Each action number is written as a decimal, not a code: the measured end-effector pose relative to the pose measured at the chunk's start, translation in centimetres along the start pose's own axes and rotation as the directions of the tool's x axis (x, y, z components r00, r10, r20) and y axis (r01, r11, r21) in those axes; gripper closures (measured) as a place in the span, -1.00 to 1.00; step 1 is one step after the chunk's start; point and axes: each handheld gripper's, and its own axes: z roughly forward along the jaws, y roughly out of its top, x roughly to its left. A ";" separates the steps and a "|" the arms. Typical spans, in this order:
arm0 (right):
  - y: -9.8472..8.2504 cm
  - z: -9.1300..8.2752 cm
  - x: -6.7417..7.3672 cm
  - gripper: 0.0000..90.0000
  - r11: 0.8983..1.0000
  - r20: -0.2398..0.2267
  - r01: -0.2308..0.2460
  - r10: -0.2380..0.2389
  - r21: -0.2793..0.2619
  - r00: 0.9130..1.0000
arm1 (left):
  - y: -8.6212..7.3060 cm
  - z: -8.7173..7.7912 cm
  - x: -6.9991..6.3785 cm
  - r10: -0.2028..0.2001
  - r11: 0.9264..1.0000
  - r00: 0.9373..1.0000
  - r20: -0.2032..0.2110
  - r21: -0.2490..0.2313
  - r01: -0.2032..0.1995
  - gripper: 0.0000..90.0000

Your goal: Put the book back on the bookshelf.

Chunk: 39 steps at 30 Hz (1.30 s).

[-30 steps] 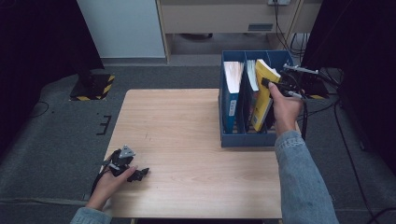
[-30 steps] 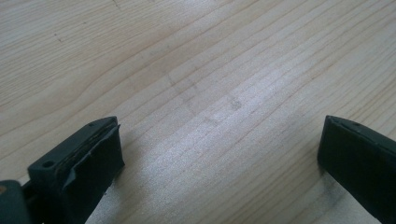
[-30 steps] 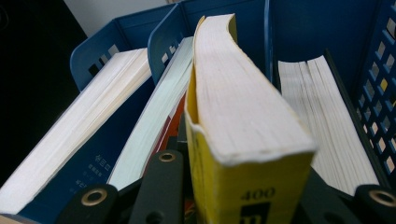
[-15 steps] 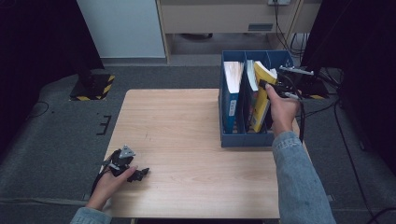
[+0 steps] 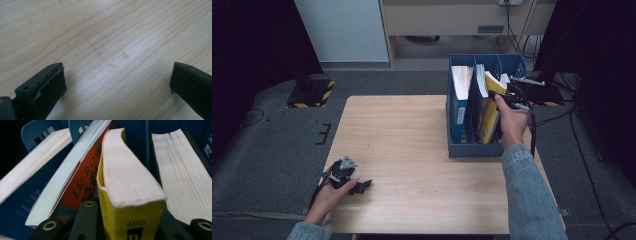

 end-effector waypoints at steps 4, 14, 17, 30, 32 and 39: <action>-0.3 0.1 -0.1 0.63 1.000 0.003 0.001 -0.001 0.002 1.000 | 0.0 0.0 0.0 0.000 1.000 1.000 0.000 -0.001 0.000 -1.00; -0.5 0.3 -0.2 0.63 1.000 0.010 -0.006 0.006 0.011 1.000 | 0.0 0.0 0.0 0.000 1.000 1.000 0.000 0.000 0.000 -1.00; -0.6 0.3 -0.3 0.63 1.000 0.012 -0.007 0.007 0.012 1.000 | 0.0 0.0 0.0 0.004 1.000 1.000 0.000 0.003 -0.004 -1.00; -0.9 0.4 -0.3 0.63 1.000 0.012 -0.002 0.002 0.020 1.000 | 0.0 0.0 0.0 0.006 1.000 1.000 0.000 0.007 -0.006 -1.00; -0.9 0.5 -0.3 0.63 1.000 0.017 -0.003 0.003 0.021 1.000 | 0.0 0.0 0.0 0.006 1.000 1.000 0.000 0.006 -0.006 -1.00; -1.1 0.7 -0.1 0.63 1.000 0.016 0.003 -0.003 0.029 1.000 | 0.0 0.0 0.0 0.005 1.000 1.000 0.000 0.006 -0.005 -1.00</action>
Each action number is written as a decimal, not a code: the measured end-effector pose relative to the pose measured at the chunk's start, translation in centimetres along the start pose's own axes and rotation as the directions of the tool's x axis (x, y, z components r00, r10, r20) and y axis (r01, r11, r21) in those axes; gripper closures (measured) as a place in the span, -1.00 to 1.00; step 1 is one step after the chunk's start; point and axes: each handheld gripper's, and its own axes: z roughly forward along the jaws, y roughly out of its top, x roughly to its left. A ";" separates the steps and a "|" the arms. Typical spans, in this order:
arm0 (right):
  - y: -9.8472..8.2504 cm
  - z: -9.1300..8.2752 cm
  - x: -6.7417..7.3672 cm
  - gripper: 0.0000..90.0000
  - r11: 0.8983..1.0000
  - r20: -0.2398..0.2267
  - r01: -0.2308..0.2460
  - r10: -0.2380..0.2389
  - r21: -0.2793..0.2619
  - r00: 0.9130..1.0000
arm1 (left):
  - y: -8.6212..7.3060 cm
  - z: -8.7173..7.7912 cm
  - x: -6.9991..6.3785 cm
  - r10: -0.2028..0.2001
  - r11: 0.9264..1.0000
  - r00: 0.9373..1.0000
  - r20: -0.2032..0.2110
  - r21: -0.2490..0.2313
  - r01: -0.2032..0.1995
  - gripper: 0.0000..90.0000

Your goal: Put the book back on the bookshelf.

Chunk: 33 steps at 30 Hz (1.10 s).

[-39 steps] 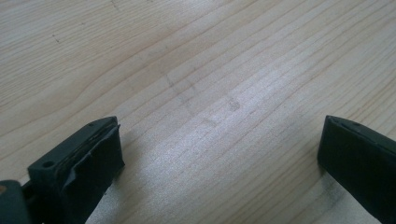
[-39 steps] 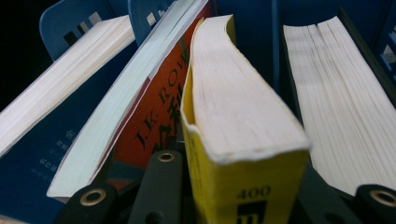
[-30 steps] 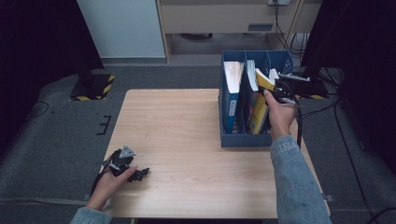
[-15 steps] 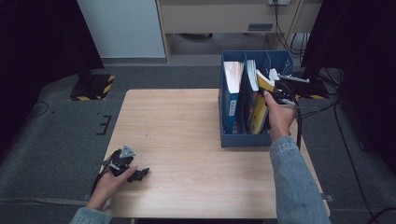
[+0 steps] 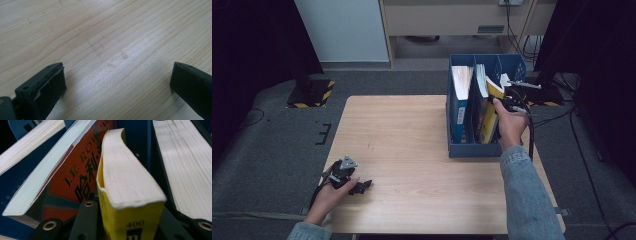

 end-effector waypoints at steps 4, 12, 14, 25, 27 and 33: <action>-0.1 0.1 -0.1 0.63 1.000 0.001 -0.001 0.001 0.005 1.000 | 0.0 0.0 0.0 0.000 1.000 1.000 0.000 0.000 0.000 -1.00; -0.1 0.2 -0.1 0.63 1.000 0.000 0.000 0.000 0.008 1.000 | 0.0 0.0 0.0 0.001 1.000 1.000 0.001 0.000 -0.001 -1.00; -0.1 0.2 -0.1 0.63 1.000 -0.001 0.001 -0.001 0.009 1.000 | 0.0 0.0 0.0 0.002 1.000 1.000 0.001 -0.001 -0.002 -1.00; 0.2 -0.6 -0.1 0.59 0.999 0.007 0.000 -0.001 0.038 1.000 | 0.0 0.0 0.0 0.001 1.000 1.000 0.001 -0.001 -0.001 -1.00; 0.3 -0.9 -0.2 0.59 0.999 0.012 0.002 -0.002 0.048 1.000 | 0.0 0.0 0.0 0.001 1.000 1.000 0.001 -0.001 -0.001 -1.00; 0.4 -1.7 -0.6 0.59 0.995 0.009 0.010 -0.011 0.098 1.000 | 0.0 0.0 -0.1 0.001 1.000 1.000 0.002 -0.001 -0.001 -1.00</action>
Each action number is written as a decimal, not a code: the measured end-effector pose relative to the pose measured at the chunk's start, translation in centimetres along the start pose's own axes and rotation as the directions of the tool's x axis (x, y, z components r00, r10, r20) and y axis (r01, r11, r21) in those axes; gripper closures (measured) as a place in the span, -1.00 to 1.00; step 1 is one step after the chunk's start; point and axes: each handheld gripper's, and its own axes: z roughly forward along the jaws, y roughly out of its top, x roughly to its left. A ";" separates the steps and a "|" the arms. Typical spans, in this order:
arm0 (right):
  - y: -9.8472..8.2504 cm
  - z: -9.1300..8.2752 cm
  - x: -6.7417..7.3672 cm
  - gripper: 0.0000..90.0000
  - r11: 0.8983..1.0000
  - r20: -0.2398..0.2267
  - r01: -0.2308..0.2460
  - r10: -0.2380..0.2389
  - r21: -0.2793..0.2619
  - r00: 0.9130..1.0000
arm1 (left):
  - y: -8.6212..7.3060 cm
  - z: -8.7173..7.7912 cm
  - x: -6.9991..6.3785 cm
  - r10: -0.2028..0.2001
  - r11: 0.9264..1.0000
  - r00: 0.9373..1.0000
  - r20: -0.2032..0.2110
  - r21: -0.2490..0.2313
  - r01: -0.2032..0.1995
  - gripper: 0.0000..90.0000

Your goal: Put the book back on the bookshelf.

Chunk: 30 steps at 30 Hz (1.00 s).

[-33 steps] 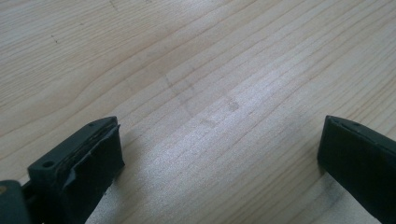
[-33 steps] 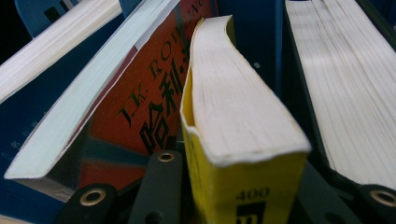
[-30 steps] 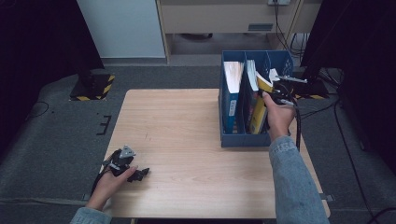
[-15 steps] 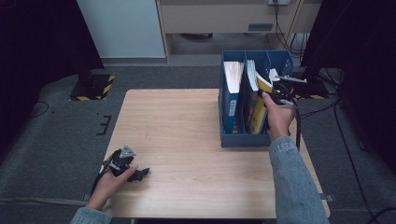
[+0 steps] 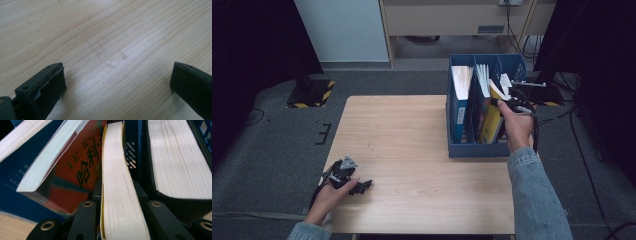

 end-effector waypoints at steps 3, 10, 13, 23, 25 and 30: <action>0.0 -0.4 0.0 0.58 1.000 0.000 0.001 -0.001 0.012 1.000 | 0.0 0.0 0.0 0.000 1.000 1.000 0.000 0.000 0.000 -1.00; 0.0 -1.0 0.0 0.55 0.999 -0.023 0.001 0.000 0.041 1.000 | 0.0 0.0 0.0 -0.001 1.000 1.000 0.000 0.000 0.001 -1.00; 0.0 -1.2 0.0 0.56 0.999 -0.025 0.004 -0.003 0.051 1.000 | 0.0 0.0 0.0 -0.001 1.000 1.000 -0.001 0.000 0.001 -1.00; 0.0 -1.6 0.2 0.65 0.999 -0.008 0.003 -0.003 0.049 1.000 | 0.0 0.0 0.0 -0.002 1.000 1.000 -0.001 0.000 0.002 -1.00; 0.1 -1.5 0.3 0.65 0.999 -0.009 0.009 -0.009 0.044 1.000 | 0.0 0.0 0.0 -0.002 1.000 1.000 -0.001 0.000 0.002 -1.00; 0.9 -1.4 0.7 0.66 1.000 -0.001 0.023 -0.023 0.008 1.000 | 0.0 0.0 0.0 -0.002 1.000 1.000 -0.001 -0.001 0.002 -1.00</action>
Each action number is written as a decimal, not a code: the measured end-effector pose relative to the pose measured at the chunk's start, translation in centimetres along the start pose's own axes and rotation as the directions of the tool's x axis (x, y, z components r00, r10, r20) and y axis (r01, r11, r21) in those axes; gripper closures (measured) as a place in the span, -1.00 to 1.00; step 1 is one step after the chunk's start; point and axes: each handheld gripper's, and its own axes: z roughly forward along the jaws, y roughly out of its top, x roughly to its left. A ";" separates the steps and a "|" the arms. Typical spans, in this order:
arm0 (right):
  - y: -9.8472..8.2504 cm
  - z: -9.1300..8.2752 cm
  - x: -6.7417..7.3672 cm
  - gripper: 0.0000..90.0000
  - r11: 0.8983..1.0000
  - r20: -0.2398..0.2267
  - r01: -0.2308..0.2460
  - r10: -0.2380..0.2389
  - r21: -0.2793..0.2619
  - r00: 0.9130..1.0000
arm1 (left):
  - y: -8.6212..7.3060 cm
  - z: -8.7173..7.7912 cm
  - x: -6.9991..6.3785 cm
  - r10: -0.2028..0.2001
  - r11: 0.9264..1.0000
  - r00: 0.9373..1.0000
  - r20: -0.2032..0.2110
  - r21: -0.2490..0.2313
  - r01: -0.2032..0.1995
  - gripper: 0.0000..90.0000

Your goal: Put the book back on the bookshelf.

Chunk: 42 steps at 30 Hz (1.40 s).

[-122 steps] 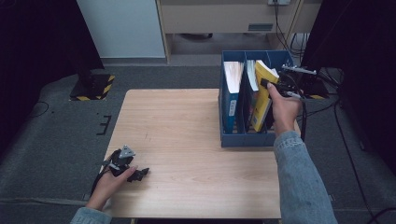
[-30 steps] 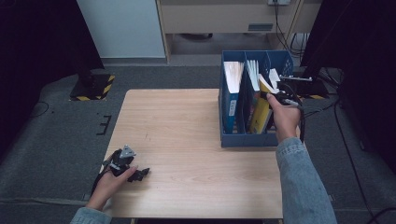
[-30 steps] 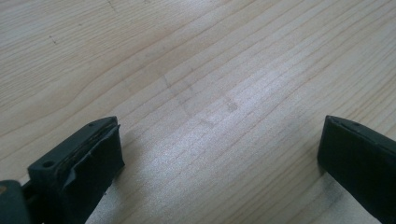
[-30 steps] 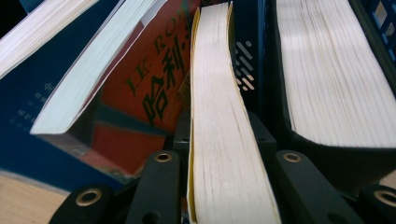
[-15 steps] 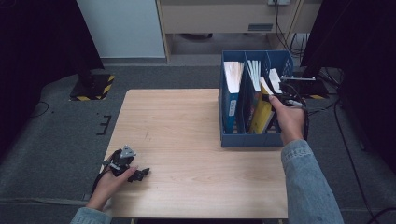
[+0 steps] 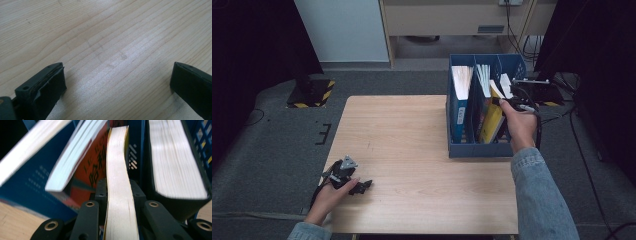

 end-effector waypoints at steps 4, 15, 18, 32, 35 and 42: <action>0.7 0.2 0.1 0.66 1.000 0.003 -0.001 0.001 -0.027 1.000 | 0.0 0.0 0.0 -0.003 1.000 1.000 0.000 -0.001 0.003 -1.00; 1.4 2.3 0.1 0.66 0.998 0.033 -0.008 0.010 -0.062 0.999 | 0.1 0.0 0.1 0.010 1.000 1.000 0.004 0.000 -0.010 -1.00; 1.3 2.7 0.2 0.65 0.998 0.036 -0.007 0.009 -0.060 0.999 | 0.1 0.1 0.1 0.010 1.000 1.000 0.003 0.001 -0.010 -1.00; 1.1 3.2 0.6 0.62 1.000 0.035 0.000 0.001 -0.005 0.999 | 0.2 0.1 0.1 0.009 1.000 1.000 0.004 0.001 -0.009 -1.00; 1.1 3.0 0.6 0.59 1.000 0.028 0.000 -0.001 0.018 1.000 | 0.2 0.1 0.1 0.009 1.000 1.000 0.003 0.001 -0.009 -1.00; 1.0 2.6 0.7 0.59 0.999 0.019 0.015 -0.016 0.050 1.000 | 0.2 0.1 0.0 0.008 1.000 1.000 0.003 0.001 -0.008 -1.00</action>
